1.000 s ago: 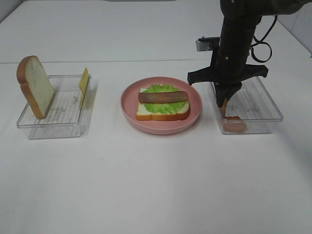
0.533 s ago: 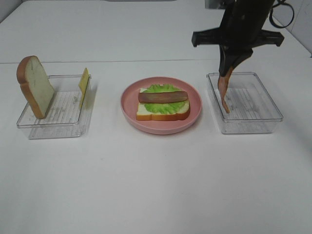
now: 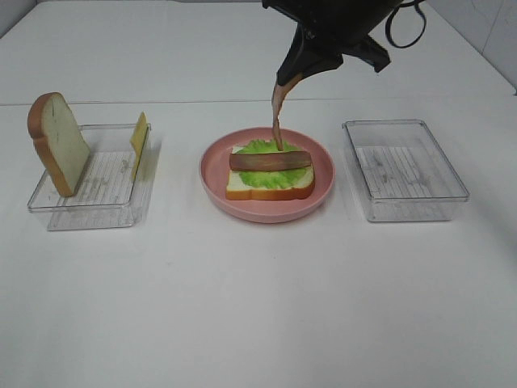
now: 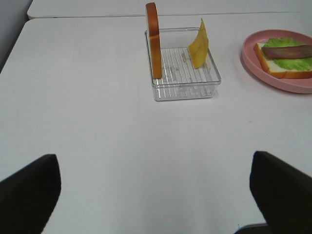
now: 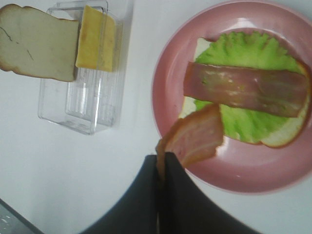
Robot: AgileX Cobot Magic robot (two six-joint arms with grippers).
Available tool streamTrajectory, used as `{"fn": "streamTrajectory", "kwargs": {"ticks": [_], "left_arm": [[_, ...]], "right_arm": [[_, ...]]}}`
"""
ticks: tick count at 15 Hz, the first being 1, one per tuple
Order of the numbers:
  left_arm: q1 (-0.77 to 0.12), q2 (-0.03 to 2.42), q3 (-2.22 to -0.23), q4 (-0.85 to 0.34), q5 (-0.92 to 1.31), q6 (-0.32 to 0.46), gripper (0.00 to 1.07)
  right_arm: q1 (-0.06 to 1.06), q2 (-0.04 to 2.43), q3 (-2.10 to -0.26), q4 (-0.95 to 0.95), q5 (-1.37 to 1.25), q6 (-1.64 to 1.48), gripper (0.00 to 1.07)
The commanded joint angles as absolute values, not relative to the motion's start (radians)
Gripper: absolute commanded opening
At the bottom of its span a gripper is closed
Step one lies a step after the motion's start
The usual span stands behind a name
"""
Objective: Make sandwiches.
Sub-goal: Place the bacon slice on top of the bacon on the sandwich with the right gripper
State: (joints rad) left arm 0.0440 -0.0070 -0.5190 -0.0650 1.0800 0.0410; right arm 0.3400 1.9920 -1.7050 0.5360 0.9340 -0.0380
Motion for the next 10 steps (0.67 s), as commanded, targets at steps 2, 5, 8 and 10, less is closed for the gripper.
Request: {"fn": "streamTrajectory", "kwargs": {"ticks": [2,5,8,10], "left_arm": [[0.038,-0.021,-0.517,-0.071,1.07,0.041,0.98],[0.038,-0.021,-0.517,-0.071,1.07,0.041,0.98],[0.038,-0.021,-0.517,-0.071,1.07,0.041,0.98],[0.038,-0.021,-0.517,-0.071,1.07,0.041,0.98]], "right_arm": [[0.339,2.085,-1.704,0.752,0.823,-0.135,0.0],[0.339,2.138,-1.711,0.792,0.795,-0.136,0.0],[0.35,2.252,-1.831,0.856,0.828,-0.178,0.0],[0.351,2.301,-1.883,0.854,0.862,-0.177,0.0]]}}
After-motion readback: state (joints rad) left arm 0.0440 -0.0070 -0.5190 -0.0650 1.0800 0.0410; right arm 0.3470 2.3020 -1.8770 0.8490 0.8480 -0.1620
